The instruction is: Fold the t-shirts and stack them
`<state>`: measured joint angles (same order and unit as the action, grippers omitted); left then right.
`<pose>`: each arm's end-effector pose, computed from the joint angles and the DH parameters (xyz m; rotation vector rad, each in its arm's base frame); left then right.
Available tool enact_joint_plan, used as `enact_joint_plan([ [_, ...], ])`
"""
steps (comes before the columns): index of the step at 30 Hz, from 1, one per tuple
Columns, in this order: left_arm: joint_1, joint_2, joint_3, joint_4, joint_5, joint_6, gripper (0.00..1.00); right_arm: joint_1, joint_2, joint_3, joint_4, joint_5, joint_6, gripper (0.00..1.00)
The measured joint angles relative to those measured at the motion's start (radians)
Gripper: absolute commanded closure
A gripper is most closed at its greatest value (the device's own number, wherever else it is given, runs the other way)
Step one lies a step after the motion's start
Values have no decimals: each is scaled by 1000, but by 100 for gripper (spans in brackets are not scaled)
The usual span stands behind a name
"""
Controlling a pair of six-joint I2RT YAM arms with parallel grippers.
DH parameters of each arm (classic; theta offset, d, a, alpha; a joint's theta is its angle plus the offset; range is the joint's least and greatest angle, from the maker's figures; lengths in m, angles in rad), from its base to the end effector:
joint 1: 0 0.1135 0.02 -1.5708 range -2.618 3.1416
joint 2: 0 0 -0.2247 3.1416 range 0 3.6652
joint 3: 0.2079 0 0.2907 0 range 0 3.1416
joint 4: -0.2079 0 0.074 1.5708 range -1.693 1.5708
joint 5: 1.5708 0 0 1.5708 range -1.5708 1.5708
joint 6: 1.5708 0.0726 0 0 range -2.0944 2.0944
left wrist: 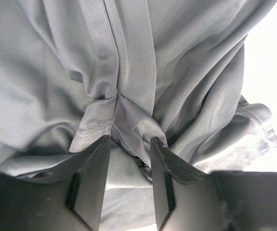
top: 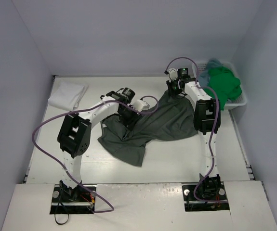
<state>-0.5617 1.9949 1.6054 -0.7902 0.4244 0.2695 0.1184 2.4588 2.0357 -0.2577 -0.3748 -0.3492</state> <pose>0.3665 -0.2660 0.1362 1.2146 2.4622 -0.6638 0.5811 0.0959 0.1041 -0.7042 2.0970 0.2940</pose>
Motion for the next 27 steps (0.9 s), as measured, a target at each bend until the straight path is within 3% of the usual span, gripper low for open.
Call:
enact_joint_plan([
  [27,40,36,49,-4,-52,10,65,-2,-10,-14,-1,-16,0,100],
])
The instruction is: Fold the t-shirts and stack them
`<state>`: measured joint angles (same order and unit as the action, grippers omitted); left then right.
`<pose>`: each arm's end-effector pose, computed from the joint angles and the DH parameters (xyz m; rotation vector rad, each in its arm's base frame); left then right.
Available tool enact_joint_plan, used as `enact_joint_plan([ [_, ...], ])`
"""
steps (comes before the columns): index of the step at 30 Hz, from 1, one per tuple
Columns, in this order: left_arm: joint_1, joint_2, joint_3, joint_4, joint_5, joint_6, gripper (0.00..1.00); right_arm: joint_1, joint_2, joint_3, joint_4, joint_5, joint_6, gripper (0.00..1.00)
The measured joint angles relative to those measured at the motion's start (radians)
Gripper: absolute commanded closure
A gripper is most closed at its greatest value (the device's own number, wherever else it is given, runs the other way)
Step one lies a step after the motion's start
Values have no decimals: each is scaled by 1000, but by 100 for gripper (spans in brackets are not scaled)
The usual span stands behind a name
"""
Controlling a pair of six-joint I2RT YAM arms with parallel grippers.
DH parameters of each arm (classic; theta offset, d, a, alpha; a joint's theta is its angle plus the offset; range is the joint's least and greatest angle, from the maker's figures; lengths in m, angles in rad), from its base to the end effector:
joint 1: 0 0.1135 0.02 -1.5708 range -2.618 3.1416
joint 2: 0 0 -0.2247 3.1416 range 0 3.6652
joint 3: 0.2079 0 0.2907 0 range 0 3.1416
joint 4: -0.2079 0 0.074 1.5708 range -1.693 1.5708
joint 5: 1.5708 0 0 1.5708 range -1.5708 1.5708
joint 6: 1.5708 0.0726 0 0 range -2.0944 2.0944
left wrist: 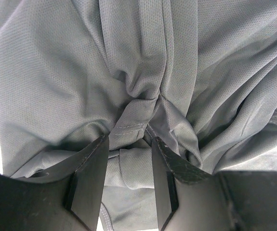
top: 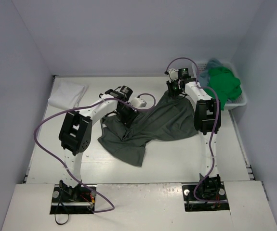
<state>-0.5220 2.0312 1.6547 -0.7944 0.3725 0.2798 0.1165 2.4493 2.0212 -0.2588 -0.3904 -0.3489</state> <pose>0.3869 -0.2530 0.1356 1.1630 2.4763 -0.5783 0.5786 0.0955 0.1039 -0.7093 2.0984 0.3121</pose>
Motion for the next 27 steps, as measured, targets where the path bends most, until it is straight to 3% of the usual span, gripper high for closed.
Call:
enact_joint_plan([
  [16,0,40,-16,15,8,0,66,-5,-11,-16,-9,-19,0,100],
  [22,0,62,-16,14,8,1,85,-5,-15,-19,-17,-19,0,100],
  [27,0,63,-15,14,8,4,92,-5,-16,-19,-19,-19,0,100],
])
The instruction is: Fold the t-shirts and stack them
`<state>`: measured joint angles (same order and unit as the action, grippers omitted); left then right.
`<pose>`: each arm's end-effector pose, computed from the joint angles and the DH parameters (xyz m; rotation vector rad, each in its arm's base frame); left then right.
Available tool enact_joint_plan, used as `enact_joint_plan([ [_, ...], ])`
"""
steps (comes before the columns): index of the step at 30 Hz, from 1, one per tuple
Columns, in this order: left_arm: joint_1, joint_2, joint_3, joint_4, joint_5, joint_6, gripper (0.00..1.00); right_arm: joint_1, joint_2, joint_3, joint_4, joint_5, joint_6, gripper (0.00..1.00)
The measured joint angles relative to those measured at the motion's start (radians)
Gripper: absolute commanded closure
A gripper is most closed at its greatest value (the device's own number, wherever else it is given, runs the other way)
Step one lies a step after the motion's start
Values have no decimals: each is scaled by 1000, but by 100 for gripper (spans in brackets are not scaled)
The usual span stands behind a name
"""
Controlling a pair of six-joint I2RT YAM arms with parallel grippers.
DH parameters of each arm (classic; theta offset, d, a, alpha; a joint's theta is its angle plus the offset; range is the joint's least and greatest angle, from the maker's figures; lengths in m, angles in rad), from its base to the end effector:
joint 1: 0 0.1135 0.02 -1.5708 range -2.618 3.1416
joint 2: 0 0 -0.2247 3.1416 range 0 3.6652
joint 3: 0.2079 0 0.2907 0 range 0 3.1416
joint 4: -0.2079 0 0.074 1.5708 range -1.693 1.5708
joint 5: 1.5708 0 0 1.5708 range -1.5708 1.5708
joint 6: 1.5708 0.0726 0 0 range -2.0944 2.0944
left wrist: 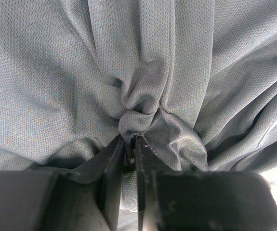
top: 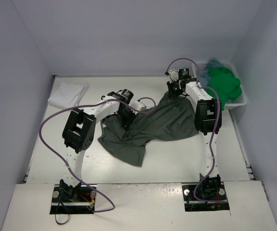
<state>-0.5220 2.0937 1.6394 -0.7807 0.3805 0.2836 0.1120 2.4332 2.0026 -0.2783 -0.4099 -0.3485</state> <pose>0.3859 -0.2531 0.1038 1.1800 2.5364 -0.5910 0.5740 0.0937 0.1040 -0.7137 2.1145 0.3381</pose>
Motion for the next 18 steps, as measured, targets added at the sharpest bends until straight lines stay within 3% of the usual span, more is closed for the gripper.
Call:
enact_joint_plan([
  [9,12,-4,11,-10,-25,2,100,0,-22,-27,-14,1,0,100],
  [18,148,-70,139,-35,-35,0,100,-4,-103,-85,-38,2,0,100],
])
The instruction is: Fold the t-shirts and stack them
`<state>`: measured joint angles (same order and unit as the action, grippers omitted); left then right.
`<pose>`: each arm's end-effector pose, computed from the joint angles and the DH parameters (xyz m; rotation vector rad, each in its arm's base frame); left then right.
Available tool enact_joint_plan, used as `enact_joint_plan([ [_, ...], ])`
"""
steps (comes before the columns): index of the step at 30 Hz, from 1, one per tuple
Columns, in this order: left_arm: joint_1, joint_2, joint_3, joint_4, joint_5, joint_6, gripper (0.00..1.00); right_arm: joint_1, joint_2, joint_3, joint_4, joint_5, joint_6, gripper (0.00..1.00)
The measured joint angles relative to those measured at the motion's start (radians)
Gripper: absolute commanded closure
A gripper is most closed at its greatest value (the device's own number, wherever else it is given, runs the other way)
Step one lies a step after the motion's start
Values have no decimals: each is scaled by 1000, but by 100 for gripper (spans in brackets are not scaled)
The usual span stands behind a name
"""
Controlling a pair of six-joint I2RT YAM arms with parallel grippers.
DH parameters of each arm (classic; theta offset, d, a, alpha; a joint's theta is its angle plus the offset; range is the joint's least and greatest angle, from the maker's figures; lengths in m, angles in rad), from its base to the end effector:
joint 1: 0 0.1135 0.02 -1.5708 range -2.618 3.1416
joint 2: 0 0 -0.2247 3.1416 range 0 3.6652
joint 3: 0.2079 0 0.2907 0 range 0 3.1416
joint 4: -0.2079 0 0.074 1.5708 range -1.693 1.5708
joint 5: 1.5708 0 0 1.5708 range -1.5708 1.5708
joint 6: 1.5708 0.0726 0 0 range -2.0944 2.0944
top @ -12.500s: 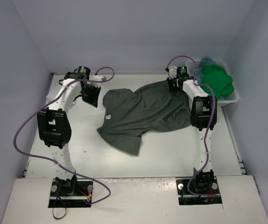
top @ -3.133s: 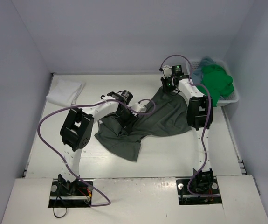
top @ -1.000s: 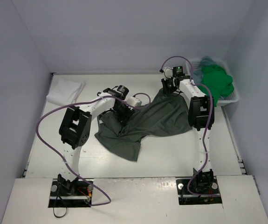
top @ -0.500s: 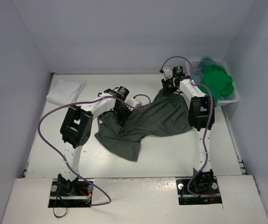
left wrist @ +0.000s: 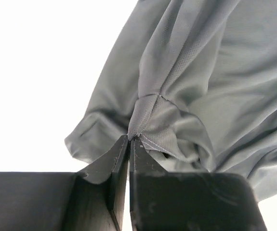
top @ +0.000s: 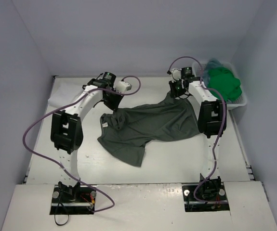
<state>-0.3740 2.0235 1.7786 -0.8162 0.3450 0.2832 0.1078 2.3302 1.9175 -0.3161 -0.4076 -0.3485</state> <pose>0.4362 -0.1976 0.1806 0.9538 2.4306 -0.4848 0.5579 0.0893 0.1237 -0.7088 2.1358 0.3393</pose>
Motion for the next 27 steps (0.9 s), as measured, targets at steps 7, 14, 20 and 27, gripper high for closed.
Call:
enact_joint_plan([
  [7,35,-57,1,-6,-2,-5,100,-10,-92,-27,-3,5,0,100],
  [14,32,-58,8,-14,-2,-12,100,-14,-183,-60,-5,37,-9,100],
  [20,32,-58,104,-35,0,-27,100,-35,-302,-110,-11,56,-21,100],
  [27,32,-58,218,-44,85,-79,84,-87,-460,-153,-14,91,-32,100],
])
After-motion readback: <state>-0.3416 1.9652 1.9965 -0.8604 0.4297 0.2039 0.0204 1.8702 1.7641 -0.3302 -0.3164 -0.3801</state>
